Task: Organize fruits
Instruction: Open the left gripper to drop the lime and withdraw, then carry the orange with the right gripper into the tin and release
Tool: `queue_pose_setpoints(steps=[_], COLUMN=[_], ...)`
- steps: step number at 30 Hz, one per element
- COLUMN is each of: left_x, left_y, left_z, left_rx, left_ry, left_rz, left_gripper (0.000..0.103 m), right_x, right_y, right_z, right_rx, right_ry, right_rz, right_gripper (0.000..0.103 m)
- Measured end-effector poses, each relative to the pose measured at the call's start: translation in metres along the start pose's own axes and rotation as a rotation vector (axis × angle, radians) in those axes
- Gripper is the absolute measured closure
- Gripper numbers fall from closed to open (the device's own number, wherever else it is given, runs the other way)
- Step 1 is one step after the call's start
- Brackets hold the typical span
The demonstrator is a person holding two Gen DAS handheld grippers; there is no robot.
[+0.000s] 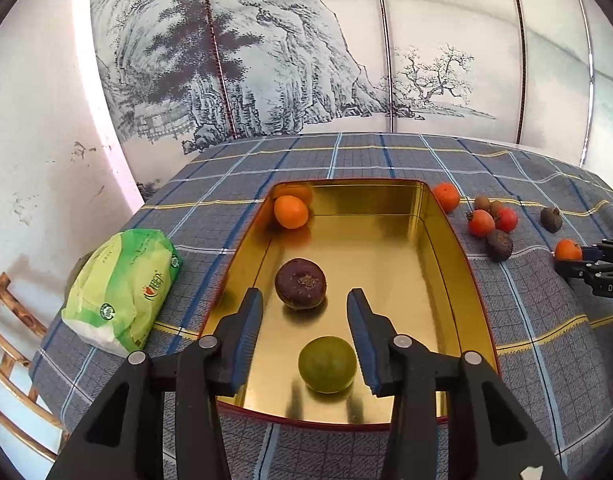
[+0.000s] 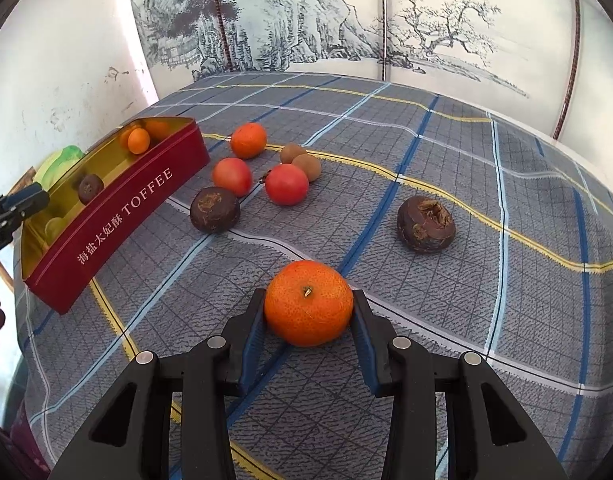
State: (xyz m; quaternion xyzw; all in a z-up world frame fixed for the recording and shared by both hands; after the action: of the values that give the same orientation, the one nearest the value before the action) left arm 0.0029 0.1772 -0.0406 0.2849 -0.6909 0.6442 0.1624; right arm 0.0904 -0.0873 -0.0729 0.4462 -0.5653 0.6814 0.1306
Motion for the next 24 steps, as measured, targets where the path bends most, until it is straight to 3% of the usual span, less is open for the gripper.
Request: queue_pose_setpoints(steps=[7, 24], left_x=[0.011, 0.025], left_y=[-0.001, 0.001], left_z=[-0.009, -0.020], left_rx=[0.012, 0.062], left_ry=[-0.032, -0.042], left_rz=[0.039, 0.065], left_gripper=[0.036, 0.020], right_x=[0.005, 0.038], right_y=[0.000, -0.052], right_z=[-0.011, -0.145], right_rx=[-0.027, 0.148], right_ry=[-0.034, -0.259], right_rz=[0.016, 0.086], right_gripper=[0.061, 0.061])
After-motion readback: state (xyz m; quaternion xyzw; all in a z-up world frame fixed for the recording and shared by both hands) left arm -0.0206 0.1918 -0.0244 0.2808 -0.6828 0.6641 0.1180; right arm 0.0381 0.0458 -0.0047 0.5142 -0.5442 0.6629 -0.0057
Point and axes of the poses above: each gripper's, at about its wrist camera, not at the fingertips, and x roughly against the way its jaws point, z to its right, y to its underside, the point moved 5 cm from there along -x, roughly the way its jaws point
